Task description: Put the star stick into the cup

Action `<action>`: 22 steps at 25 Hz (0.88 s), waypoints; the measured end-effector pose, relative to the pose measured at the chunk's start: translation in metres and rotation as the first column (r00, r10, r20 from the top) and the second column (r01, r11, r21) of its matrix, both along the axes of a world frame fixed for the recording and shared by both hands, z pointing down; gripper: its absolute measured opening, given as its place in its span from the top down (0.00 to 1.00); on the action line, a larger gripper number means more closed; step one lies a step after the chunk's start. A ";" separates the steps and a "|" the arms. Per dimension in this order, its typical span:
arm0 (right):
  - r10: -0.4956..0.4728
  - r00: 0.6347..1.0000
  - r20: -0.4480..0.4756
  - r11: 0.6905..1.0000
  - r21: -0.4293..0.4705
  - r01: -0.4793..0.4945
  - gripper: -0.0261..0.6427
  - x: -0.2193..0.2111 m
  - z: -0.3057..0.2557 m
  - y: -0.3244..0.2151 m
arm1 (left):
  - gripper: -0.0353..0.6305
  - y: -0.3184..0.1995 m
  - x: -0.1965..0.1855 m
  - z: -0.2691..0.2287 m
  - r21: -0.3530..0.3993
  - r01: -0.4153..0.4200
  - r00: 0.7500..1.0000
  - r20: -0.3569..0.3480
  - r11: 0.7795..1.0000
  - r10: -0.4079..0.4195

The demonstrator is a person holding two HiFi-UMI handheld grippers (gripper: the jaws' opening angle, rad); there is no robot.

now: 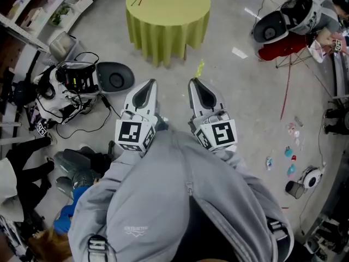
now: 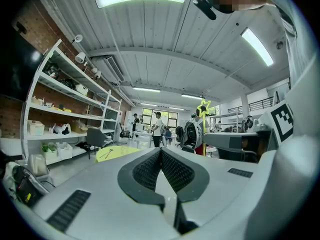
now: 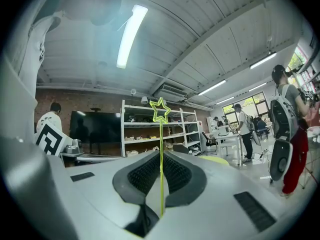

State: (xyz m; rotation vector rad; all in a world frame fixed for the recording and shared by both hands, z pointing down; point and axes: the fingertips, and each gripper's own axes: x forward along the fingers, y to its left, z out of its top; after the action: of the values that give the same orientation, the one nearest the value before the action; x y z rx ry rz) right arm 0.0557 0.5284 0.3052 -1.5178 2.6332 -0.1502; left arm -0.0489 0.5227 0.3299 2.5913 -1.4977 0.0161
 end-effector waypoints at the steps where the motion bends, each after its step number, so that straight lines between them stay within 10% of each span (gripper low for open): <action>1: 0.006 1.000 0.001 1.000 -0.004 -0.006 0.90 -0.001 0.001 -0.011 | 0.92 -0.011 -0.002 0.001 -0.003 -0.004 1.000 -0.001 1.000 0.004; 22: 0.185 0.983 -0.013 0.982 -0.029 -0.185 0.90 -0.065 0.013 -0.252 | 0.92 -0.268 -0.063 0.001 0.033 -0.213 0.976 -0.032 0.976 0.214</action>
State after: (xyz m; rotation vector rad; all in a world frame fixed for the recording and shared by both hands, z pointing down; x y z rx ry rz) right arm -0.0092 0.2764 0.3178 -1.7671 2.4910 -0.1686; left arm -0.1123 0.2549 0.3307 2.7479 -1.2100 -0.0279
